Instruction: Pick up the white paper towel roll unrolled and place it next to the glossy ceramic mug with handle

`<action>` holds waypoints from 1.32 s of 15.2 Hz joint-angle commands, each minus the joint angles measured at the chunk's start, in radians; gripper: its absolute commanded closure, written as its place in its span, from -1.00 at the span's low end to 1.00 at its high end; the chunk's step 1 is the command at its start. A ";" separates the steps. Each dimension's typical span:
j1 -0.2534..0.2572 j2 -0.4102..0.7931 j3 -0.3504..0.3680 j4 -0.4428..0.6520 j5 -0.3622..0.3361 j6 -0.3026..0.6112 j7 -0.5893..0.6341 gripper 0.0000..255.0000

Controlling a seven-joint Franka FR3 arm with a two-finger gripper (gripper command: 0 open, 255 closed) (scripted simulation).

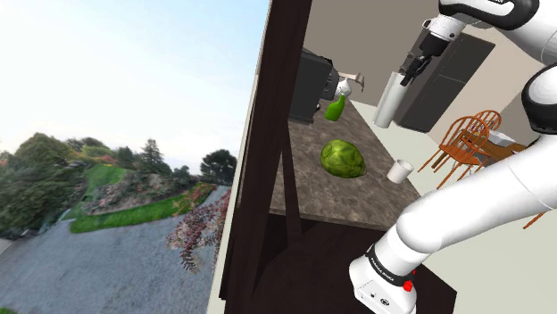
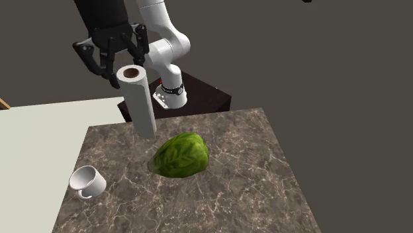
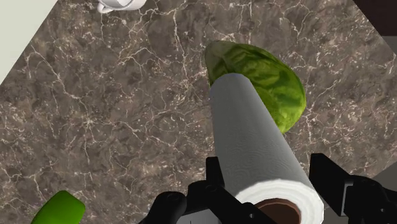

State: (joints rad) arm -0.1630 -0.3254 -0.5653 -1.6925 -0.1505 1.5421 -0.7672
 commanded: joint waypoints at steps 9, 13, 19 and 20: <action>-0.054 0.075 -0.221 0.102 0.029 -0.015 -0.282 1.00; -0.071 0.163 -0.346 0.182 0.094 -0.026 -0.424 1.00; -0.192 0.435 -0.559 0.362 0.352 -0.085 -0.714 1.00; -0.248 0.493 -0.572 0.403 0.412 -0.106 -0.765 1.00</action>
State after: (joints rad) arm -0.3608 0.0963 -1.1095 -1.3357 0.1866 1.4559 -1.4680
